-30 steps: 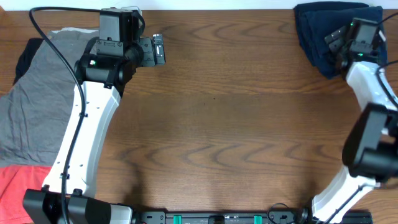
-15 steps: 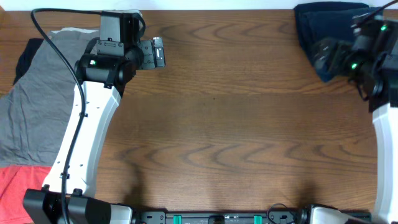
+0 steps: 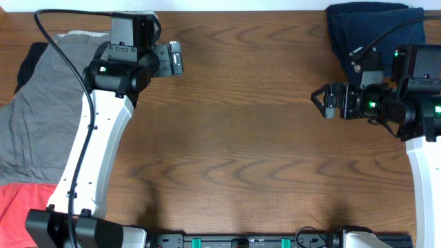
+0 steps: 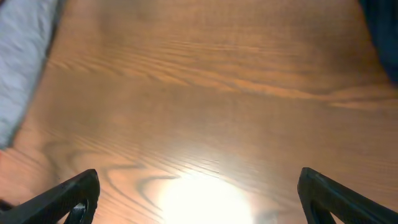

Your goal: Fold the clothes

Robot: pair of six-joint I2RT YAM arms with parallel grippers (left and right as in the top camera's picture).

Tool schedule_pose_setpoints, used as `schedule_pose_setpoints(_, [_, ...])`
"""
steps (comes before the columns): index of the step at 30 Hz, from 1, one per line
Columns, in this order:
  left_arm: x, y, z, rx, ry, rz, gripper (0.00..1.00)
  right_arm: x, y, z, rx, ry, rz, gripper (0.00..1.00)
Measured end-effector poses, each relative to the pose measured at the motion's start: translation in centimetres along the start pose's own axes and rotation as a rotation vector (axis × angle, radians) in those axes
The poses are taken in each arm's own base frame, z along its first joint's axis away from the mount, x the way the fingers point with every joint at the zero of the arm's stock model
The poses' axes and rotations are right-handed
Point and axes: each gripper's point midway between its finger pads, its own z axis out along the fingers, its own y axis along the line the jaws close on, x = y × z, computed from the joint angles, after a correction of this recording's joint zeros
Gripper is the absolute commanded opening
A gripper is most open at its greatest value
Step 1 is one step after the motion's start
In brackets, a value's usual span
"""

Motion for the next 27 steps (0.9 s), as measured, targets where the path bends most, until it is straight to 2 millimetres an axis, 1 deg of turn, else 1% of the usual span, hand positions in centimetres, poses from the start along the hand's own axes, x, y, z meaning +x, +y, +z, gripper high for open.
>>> schedule_pose_setpoints(2, [0.0,0.0,0.0,0.000,0.000,0.000,0.98,-1.0,-0.4,0.2,0.019,-0.039,-0.071,0.99])
schedule_pose_setpoints(4, [0.0,0.0,0.0,0.000,0.000,0.000,0.98,-2.4,-0.9,0.5,0.040,-0.106,-0.150,0.99])
schedule_pose_setpoints(6, [0.0,0.0,0.0,0.000,0.000,0.000,0.98,-3.2,-1.4,0.9,0.061,-0.174,-0.207,0.99])
schedule_pose_setpoints(9, [0.0,0.0,0.0,0.000,0.000,0.000,0.98,-2.9,-2.0,1.3,0.091,-0.264,-0.266,0.99])
schedule_pose_setpoints(11, [0.0,0.0,0.0,0.000,0.000,0.000,0.98,-1.9,-2.1,1.4,0.108,-0.324,-0.299,0.99])
schedule_pose_setpoints(12, [0.0,0.0,0.0,-0.001,0.001,0.000,0.98,-0.8,-2.1,1.5,0.118,-0.364,-0.322,0.99])
schedule_pose_setpoints(14, [0.0,0.0,0.0,-0.001,0.001,0.000,0.98,0.9,-2.0,1.5,0.125,-0.407,-0.342,0.99])
schedule_pose_setpoints(16, [0.0,0.0,0.0,0.000,0.000,0.000,0.98,3.2,-2.0,1.8,0.133,-0.453,-0.363,0.99])
schedule_pose_setpoints(22, [0.0,0.0,0.0,0.000,0.000,0.000,0.98,8.6,-2.0,2.7,0.150,-0.559,-0.402,0.99])
schedule_pose_setpoints(25, [0.0,0.0,0.0,0.000,0.000,0.000,0.98,10.4,-1.9,2.8,0.155,-0.620,-0.414,0.99])
schedule_pose_setpoints(27, [0.0,0.0,0.0,0.000,0.001,0.000,0.98,11.0,-1.9,2.9,0.159,-0.653,-0.423,0.99])
